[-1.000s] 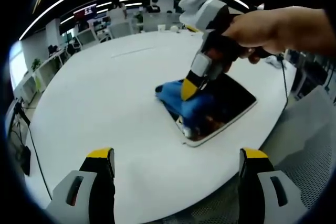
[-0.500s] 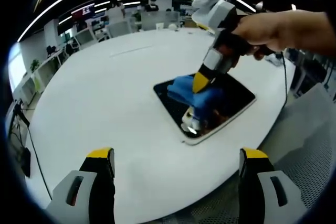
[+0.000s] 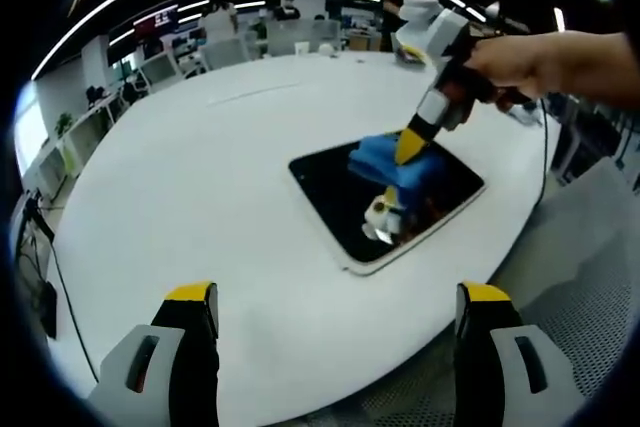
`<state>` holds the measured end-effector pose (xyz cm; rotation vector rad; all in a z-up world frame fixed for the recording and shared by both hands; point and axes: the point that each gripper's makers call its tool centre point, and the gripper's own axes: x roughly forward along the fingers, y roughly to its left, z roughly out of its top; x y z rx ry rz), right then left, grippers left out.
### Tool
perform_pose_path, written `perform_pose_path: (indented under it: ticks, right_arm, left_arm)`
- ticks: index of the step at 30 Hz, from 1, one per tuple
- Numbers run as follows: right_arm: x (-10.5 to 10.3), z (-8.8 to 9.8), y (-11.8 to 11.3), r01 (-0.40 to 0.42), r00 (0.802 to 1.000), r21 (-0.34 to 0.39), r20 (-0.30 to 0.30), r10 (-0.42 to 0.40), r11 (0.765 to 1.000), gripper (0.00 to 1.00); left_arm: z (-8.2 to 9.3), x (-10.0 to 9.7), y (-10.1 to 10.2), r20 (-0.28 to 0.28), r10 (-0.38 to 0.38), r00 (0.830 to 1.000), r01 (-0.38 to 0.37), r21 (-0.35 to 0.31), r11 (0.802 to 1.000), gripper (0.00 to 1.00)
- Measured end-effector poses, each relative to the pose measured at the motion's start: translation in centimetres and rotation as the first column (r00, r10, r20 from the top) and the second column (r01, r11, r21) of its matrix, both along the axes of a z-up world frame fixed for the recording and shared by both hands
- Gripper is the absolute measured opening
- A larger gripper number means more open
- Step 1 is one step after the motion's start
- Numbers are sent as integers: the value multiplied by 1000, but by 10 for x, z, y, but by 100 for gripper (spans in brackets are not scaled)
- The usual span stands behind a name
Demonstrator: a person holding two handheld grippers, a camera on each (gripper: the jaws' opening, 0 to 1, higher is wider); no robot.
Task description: Wipe the mirror surface with the cleaning cloth until all visible marks leave the cleaned area.
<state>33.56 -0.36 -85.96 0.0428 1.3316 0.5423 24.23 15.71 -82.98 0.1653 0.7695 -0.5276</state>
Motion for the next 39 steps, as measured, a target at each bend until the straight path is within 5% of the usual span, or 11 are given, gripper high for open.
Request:
perform_pose_path:
  ticks: [39]
  right_arm:
    - [-6, -1, -80, 41, 999, -65, 3, -41, 997, 2]
  left_arm:
    - [1, 1, -1, 7, 2, 1000, -2, 0, 1000, 99]
